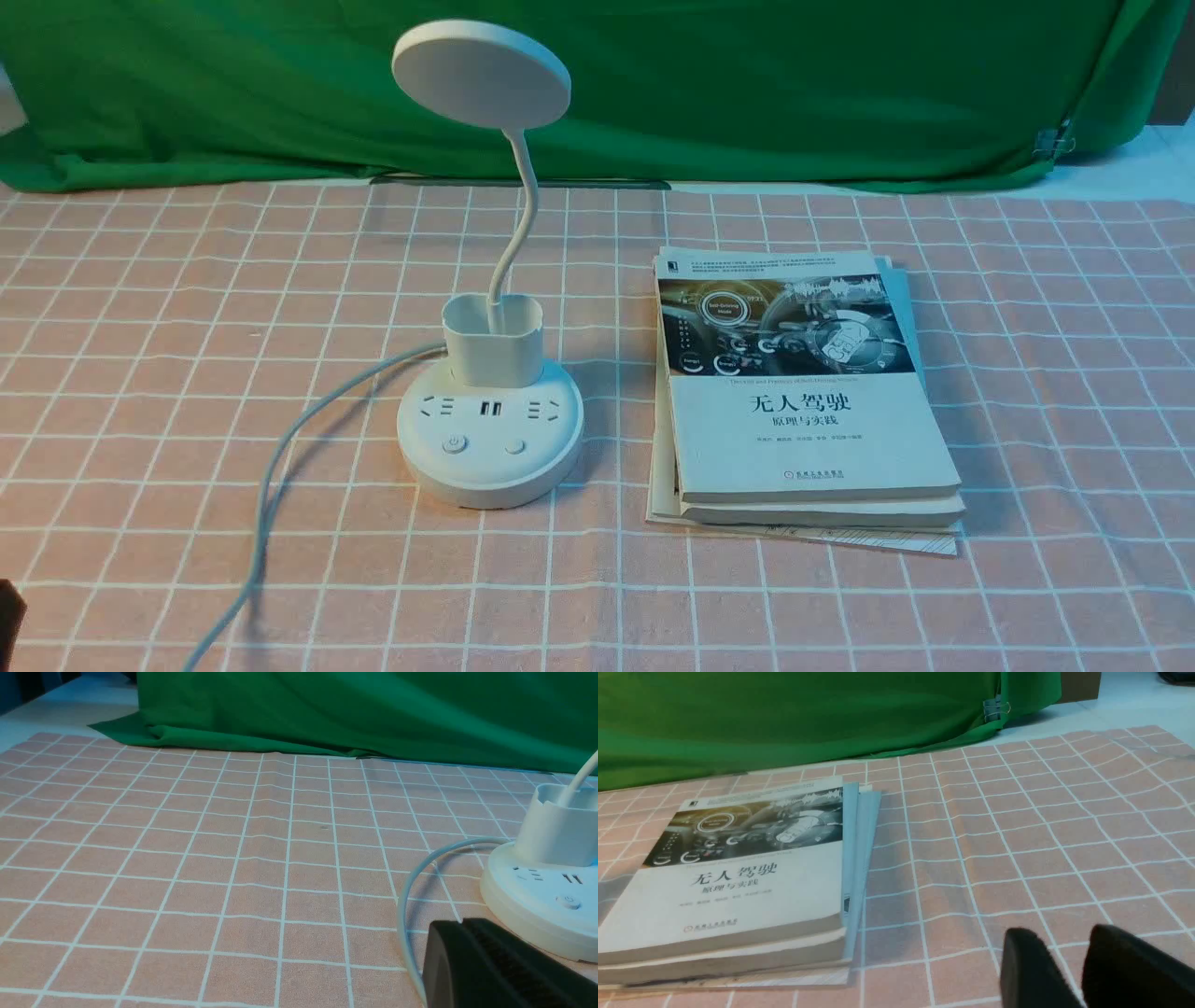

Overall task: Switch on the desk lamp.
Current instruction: Use the left arm to press the button switch on the lamp holder

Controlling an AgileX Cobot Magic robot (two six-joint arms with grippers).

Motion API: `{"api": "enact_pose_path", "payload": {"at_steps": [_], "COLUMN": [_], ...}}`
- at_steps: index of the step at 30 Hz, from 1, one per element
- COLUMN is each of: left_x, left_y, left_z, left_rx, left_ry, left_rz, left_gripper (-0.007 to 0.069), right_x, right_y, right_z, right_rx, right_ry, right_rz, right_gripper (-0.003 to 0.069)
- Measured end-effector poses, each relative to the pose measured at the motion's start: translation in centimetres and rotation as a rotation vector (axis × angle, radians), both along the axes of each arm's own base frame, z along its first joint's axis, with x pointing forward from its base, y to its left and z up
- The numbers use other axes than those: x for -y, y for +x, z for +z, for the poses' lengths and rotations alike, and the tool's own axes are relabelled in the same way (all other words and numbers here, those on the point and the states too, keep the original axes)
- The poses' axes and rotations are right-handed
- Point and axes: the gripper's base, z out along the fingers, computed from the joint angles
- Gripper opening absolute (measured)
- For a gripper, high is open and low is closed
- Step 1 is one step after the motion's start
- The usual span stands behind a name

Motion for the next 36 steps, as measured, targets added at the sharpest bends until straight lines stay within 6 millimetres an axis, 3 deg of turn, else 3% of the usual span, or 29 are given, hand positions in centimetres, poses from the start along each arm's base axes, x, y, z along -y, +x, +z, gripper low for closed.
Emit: {"api": "enact_pose_path", "payload": {"at_steps": [29, 36], "left_x": [-0.06, 0.02], "left_y": [0.02, 0.08], "left_z": [0.18, 0.83], "left_rx": [0.021, 0.090], "left_ry": [0.032, -0.058], "left_rz": [0.003, 0.003], "left_gripper": [0.0021, 0.0021], "right_x": [0.00, 0.00], "right_y": [0.00, 0.00], "right_z": [0.00, 0.00], "right_rx": [0.000, 0.000], "right_ry": [0.000, 0.000], "right_rz": [0.000, 0.000], "right_gripper": [0.0241, 0.0241]}}
